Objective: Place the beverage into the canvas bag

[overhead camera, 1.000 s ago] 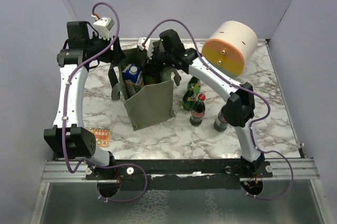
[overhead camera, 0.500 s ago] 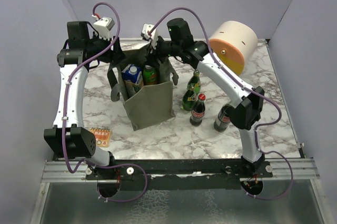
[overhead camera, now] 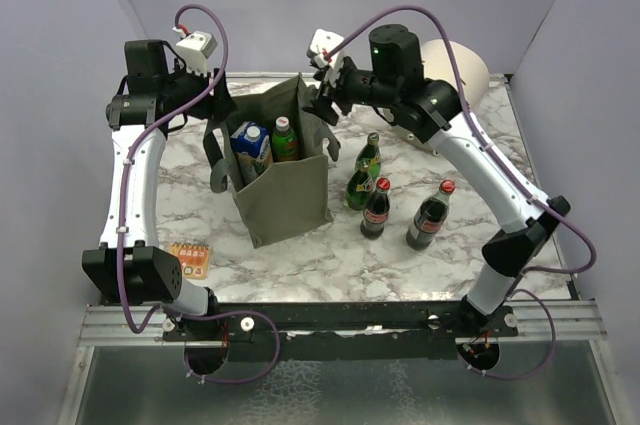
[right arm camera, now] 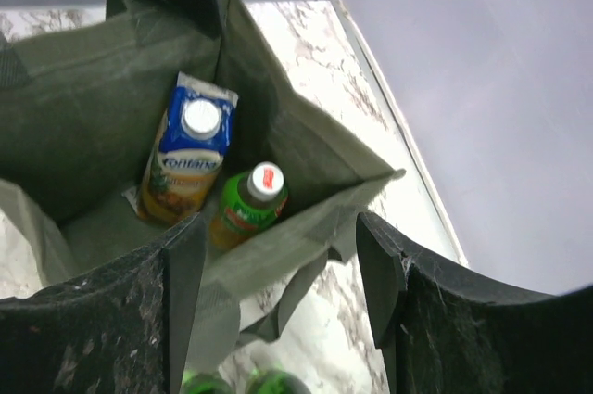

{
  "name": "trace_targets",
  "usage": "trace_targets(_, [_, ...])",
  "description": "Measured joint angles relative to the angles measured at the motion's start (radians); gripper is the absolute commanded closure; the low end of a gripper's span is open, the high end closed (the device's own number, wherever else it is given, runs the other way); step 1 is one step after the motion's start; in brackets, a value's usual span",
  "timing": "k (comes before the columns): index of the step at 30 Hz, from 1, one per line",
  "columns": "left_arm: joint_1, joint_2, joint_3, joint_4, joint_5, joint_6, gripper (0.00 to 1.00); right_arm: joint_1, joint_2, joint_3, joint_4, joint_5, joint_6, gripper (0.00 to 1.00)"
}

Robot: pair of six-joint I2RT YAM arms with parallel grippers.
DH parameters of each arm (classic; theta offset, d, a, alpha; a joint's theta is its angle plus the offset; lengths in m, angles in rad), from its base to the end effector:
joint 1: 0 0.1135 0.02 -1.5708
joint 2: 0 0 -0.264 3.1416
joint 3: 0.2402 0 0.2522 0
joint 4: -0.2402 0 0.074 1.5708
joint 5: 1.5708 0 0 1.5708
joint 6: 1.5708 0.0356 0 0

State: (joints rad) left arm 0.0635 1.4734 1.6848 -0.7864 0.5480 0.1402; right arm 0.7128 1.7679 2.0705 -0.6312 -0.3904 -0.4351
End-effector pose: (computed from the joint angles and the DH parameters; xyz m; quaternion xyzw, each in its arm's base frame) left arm 0.3094 0.0011 0.4295 0.1616 0.8402 -0.1898 0.4816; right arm 0.2853 0.2645 0.4682 -0.5279 0.6087 0.2352 0.5436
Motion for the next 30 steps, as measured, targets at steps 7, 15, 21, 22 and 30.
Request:
trace_targets(7, [0.000,-0.005,0.000,0.000,-0.010,0.004,0.38,-0.065,-0.143,-0.178,-0.092,0.022,-0.008,0.35])
trace_targets(15, [0.000,-0.005,0.002,0.000,-0.016,0.008,0.38,-0.093,-0.282,-0.290,-0.317,0.005,-0.002,0.23])
trace_targets(21, [0.000,-0.005,0.002,0.000,-0.016,0.008,0.38,-0.092,-0.377,-0.355,-0.425,0.011,0.022,0.20])
trace_targets(22, [0.000,-0.006,0.002,0.000,-0.016,0.008,0.38,-0.092,-0.393,-0.366,-0.439,0.021,0.027,0.20])
trace_targets(30, [0.000,-0.011,0.002,0.000,-0.015,0.005,0.38,-0.229,-0.479,-0.396,-0.533,0.076,0.061,0.20])
